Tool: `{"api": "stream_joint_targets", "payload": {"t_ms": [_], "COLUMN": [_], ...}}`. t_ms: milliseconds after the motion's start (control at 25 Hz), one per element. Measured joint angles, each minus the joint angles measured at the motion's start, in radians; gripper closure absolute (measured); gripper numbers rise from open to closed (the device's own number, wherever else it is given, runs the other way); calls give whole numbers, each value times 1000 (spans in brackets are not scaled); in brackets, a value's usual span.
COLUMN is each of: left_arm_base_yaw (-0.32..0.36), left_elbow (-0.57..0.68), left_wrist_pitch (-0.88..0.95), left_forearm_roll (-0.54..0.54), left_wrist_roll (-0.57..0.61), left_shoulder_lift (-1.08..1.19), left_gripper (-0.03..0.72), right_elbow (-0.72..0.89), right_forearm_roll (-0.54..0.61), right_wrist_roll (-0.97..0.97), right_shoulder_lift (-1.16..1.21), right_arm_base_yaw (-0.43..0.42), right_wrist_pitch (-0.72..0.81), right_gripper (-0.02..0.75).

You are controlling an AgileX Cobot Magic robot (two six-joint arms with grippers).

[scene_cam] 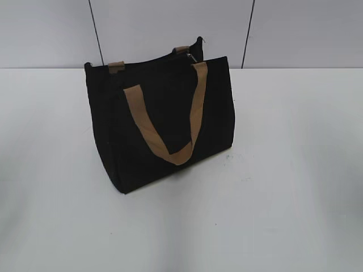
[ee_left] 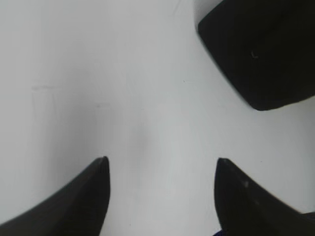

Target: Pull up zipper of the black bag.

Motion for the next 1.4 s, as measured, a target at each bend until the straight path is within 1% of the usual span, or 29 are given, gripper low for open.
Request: {"api": "stream_joint_targets", "payload": {"t_ms": [280,440,560,800,1080,1400], "left_arm_base_yaw": [0,0,0,0,0,0], "left_elbow": [188,283,322,372,378,380], "left_wrist_pitch": [-34,-45,-33,40,49,54], "left_forearm_roll": [-21,-47,-72,-78,-78,-78], "left_wrist_roll": [0,0,0,0,0,-1], "left_shoulder_lift": [-316,-459,-553,-689,-844,-1065], "left_gripper": [207,207,208,208,209,236], "right_elbow": [302,412,472,538,539,540], "right_forearm_roll": [44,47,49,50,51,52], "right_wrist_roll": [-1,-1,-1,-3,-3,-3], "right_shoulder_lift": [-351,-475,-560,-677,-823,-1042], "right_arm_base_yaw": [0,0,0,0,0,0], "right_wrist_pitch": [-40,-52,-55,-52,-51,-51], "right_gripper": [249,250,250,250,250,251]}}
